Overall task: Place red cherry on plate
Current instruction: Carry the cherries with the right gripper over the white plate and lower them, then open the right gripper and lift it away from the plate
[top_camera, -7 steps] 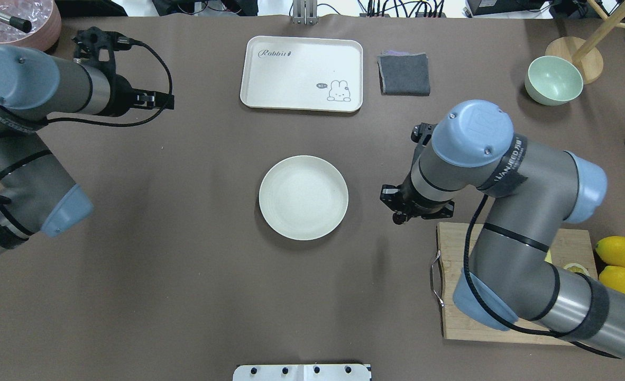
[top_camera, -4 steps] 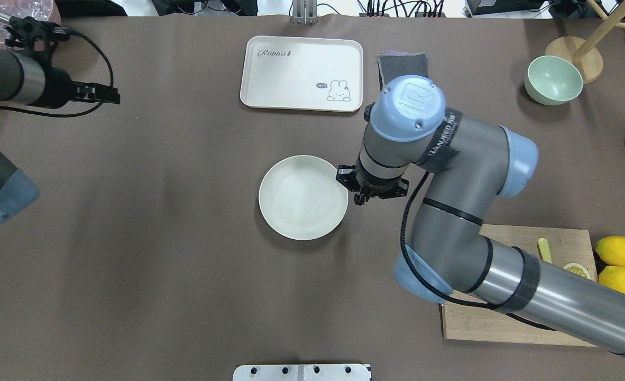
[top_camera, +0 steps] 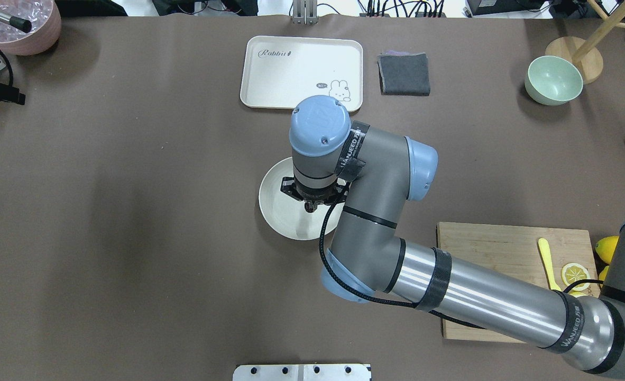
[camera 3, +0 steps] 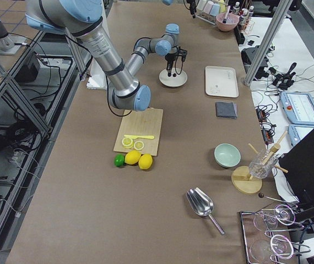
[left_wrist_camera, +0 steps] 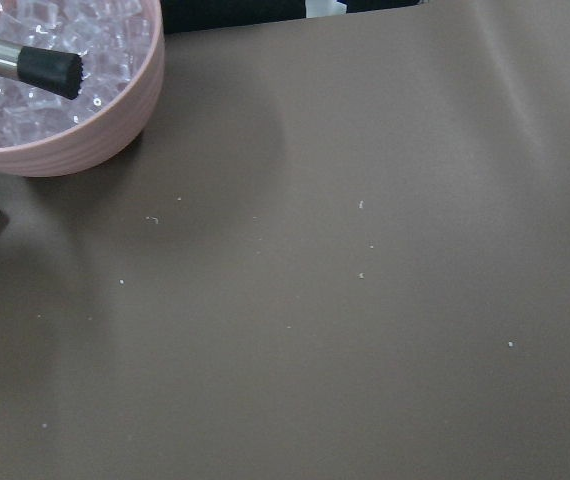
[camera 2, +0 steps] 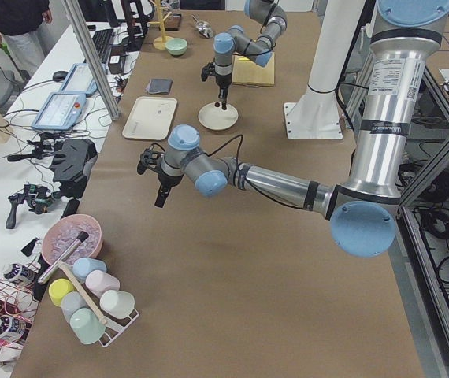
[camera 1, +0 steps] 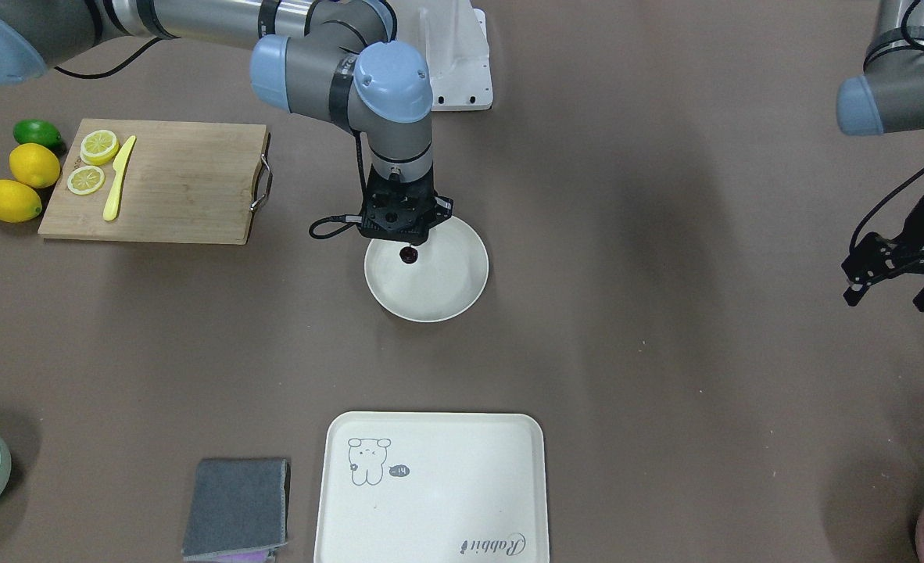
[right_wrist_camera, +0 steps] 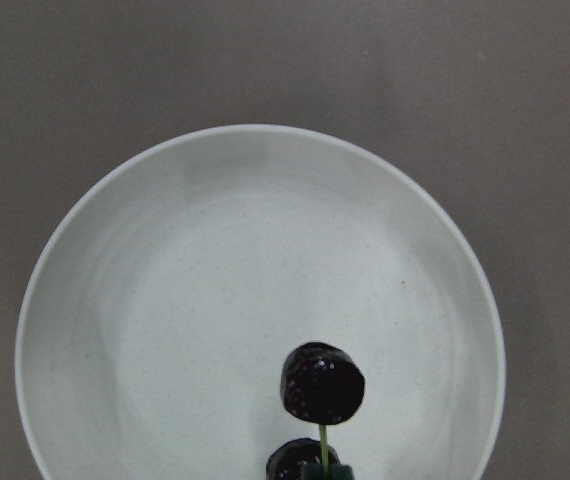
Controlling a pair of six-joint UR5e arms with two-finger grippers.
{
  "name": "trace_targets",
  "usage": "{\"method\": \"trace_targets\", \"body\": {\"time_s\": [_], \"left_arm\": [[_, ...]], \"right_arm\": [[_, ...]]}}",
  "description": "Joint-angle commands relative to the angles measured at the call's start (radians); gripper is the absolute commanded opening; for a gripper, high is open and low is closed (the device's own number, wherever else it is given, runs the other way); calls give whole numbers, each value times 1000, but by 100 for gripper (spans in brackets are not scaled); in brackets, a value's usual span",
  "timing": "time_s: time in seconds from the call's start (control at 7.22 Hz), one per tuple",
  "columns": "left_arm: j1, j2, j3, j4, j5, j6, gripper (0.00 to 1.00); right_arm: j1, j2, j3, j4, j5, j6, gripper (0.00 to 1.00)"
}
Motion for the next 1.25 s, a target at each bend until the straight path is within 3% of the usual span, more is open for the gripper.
{"method": "trace_targets", "body": {"time_s": [0.0, 0.14, 0.55, 0.69, 0.97, 1.11], "left_arm": [[-42, 29, 0, 3, -14, 65, 98], [-50, 36, 2, 3, -14, 69, 98], [-79, 52, 5, 6, -40, 114, 98], [-139, 52, 16, 73, -109, 216, 98], [-263, 46, 10, 225, -227, 428, 98], [-317, 43, 7, 288, -252, 458, 98]], "right_arm": [[-22, 10, -23, 31, -10, -3, 0], [-16, 13, -35, 33, -26, -4, 99], [86, 20, -25, 16, -15, -36, 100], [201, -33, 29, -60, 91, -143, 100], [429, -364, 289, -110, 199, -528, 100], [595, -489, 314, -111, 318, -728, 100]]}}
